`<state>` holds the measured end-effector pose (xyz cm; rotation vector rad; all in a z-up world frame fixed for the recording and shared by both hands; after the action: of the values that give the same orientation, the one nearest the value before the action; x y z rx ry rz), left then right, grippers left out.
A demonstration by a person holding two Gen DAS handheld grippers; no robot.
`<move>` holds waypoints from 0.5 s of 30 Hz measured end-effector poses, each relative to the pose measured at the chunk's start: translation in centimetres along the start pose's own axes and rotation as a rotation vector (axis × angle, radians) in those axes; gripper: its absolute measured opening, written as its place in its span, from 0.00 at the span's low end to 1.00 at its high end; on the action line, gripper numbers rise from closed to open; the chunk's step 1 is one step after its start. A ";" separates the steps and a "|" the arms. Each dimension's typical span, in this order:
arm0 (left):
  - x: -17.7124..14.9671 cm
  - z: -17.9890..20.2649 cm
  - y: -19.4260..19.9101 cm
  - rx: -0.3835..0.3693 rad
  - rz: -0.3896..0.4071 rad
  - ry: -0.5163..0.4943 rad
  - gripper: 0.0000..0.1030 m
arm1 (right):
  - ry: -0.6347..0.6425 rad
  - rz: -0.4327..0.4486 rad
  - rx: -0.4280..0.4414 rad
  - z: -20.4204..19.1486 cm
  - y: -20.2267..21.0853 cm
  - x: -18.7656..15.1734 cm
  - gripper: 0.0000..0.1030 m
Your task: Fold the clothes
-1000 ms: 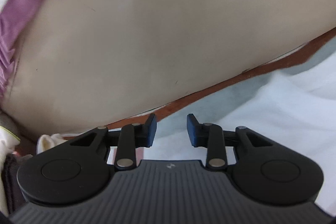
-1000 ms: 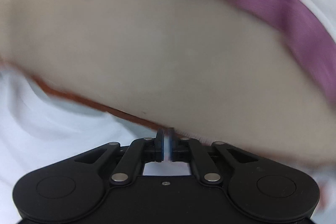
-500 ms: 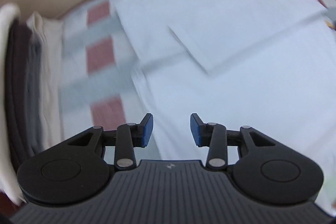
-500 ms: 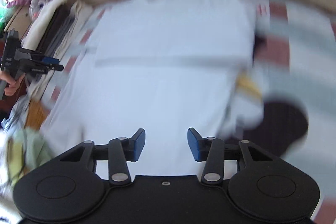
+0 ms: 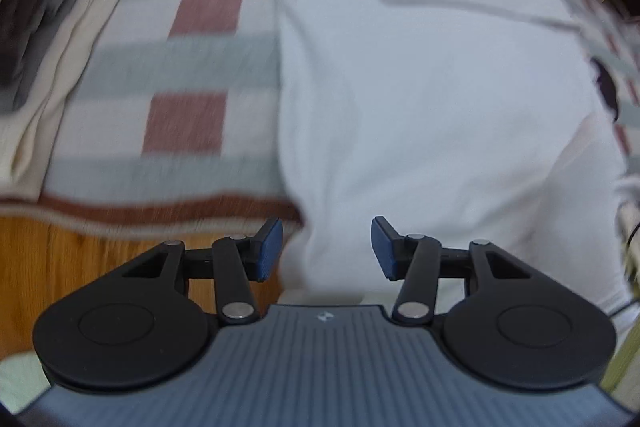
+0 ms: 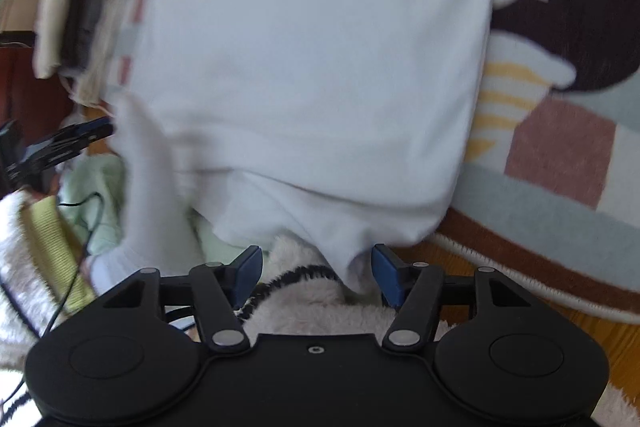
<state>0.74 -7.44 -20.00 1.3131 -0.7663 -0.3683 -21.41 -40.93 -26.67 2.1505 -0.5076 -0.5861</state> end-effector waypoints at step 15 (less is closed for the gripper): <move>0.1 2.8 -1.4 0.019 0.036 0.022 0.06 | -0.009 0.220 0.208 -0.4 2.8 2.1 0.07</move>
<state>-0.82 -9.88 -21.11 1.3172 -0.7756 -0.3186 -19.88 -43.41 -24.73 2.2478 -0.8289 -0.4362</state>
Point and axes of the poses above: each gripper's, at about its wrist camera, not at the fingertips, and y roughly against the way its jaws point, z to its right, x to its top, the point moved 7 cm from there along -y, roughly the way its jaws point, and after that the axes turned 8 degrees about -y, right-handed, at the moved point
